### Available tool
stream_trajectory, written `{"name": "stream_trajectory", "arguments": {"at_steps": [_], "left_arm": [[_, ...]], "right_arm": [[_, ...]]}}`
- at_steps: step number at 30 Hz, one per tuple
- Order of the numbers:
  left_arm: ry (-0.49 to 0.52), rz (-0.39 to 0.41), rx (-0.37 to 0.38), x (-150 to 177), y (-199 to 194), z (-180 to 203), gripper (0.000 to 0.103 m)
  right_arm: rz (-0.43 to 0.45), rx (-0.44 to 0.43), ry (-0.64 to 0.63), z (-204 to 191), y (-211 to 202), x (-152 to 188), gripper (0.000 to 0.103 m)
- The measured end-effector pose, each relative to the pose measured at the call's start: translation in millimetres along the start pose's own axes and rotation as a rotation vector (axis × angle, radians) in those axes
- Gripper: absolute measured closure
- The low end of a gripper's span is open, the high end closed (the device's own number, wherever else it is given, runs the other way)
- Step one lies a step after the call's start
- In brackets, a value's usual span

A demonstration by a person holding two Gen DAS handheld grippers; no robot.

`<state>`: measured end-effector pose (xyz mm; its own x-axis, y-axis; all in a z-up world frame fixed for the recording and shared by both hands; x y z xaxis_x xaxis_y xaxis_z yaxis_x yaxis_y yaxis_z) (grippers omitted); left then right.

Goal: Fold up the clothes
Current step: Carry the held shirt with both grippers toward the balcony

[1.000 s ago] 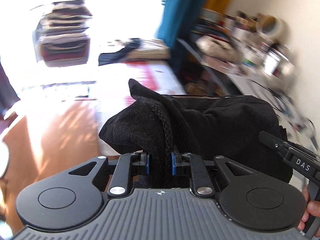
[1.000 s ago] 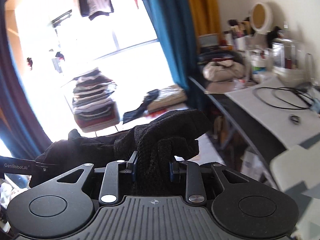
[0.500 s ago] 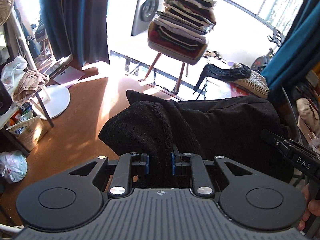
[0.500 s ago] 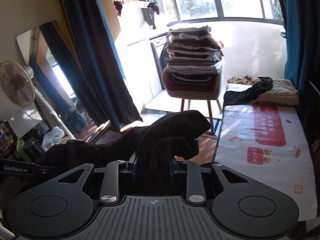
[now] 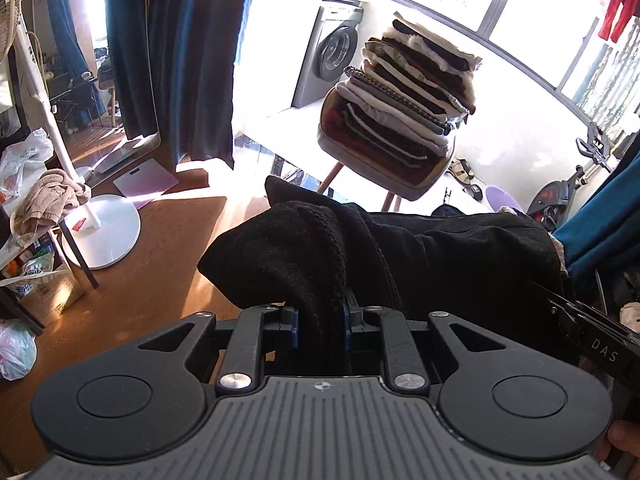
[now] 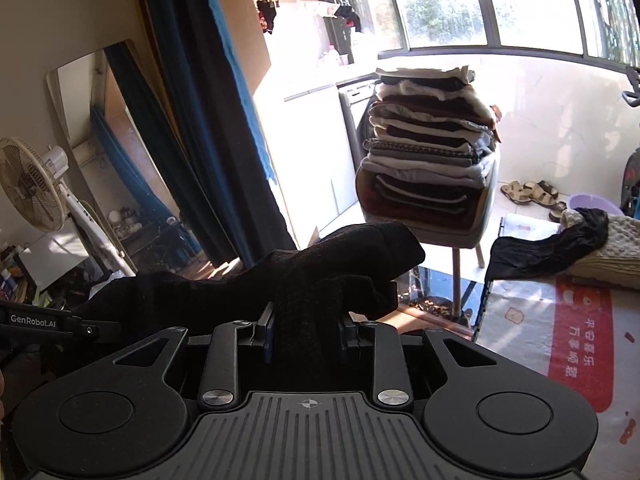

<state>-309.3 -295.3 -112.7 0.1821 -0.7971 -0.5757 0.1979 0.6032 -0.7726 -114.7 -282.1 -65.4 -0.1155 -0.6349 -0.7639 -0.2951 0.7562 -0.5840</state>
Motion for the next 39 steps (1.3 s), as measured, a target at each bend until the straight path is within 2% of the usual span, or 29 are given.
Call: {"name": "stream_trajectory", "arguments": {"at_steps": [6,10,17,22,27,32,39], "left_arm": [[0.026,-0.011,-0.009,-32.8,34.4,8.8,0.084],[0.050,-0.034,0.013,-55.5,64.6,9.5,0.084],[0.160,-0.105,0.131,-111.9,136.6,6.5,0.084],[0.253,-0.174,0.206,-184.5,180.9,-6.7,0.084],[0.362,-0.183,0.242,-252.1,216.3,-10.9,0.084],[0.388,-0.194,0.283,-289.5,247.4,-6.6,0.084],[0.393,-0.243,0.303,-323.9,296.7,2.8,0.084]], "right_arm": [[-0.015,0.000,0.049,29.2,47.5,-15.0,0.078],[-0.012,0.036,0.084,43.9,78.7,-24.3,0.078],[-0.003,0.190,0.166,71.7,141.5,-48.2,0.078],[-0.036,0.310,0.258,72.0,199.9,-75.0,0.078],[0.001,0.393,0.320,58.6,253.4,-120.4,0.078],[0.037,0.455,0.319,55.1,291.9,-155.2,0.078],[0.044,0.501,0.351,78.6,330.9,-174.8,0.078]]}}
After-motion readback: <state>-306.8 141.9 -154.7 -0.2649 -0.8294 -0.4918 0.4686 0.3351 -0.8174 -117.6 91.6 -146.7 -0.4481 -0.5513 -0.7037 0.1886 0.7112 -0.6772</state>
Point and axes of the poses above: each gripper's, at about its wrist camera, not at the fingertips, and y roughly the way its jaws point, z to its right, x to its underside, the point moved 10 cm from there along y, roughly the way its jaws point, and after that the axes turned 3 degrees about -z, right-handed, at the moved point
